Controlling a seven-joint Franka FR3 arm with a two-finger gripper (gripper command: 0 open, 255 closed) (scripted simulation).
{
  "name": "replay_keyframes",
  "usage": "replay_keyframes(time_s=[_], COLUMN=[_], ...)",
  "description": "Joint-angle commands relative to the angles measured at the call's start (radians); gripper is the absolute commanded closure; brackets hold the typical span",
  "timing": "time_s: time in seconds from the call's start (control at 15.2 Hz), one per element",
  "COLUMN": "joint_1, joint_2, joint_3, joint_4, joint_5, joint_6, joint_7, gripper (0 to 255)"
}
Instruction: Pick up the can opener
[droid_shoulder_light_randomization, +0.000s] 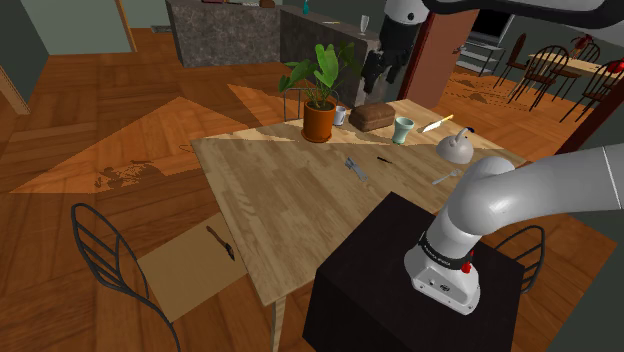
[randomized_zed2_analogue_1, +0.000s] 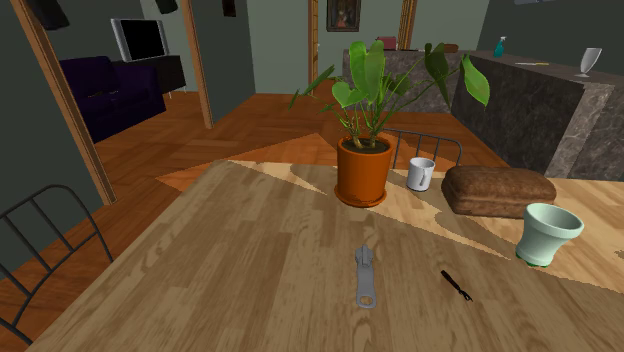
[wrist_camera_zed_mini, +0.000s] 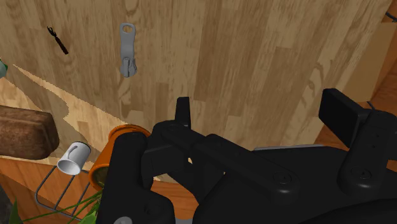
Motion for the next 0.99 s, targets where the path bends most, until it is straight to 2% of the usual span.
replay_keyframes(time_s=[0.0, 0.46, 0.92], joint_1=[0.0, -0.03, -0.065], joint_2=[0.0, 0.042, 0.165], joint_3=[0.0, -0.109, -0.224], joint_4=[0.0, -0.16, -0.259], joint_5=[0.0, -0.048, -0.093], joint_6=[0.0, 0.209, 0.437], joint_7=[0.0, -0.082, -0.166], gripper=[0, 0, 0])
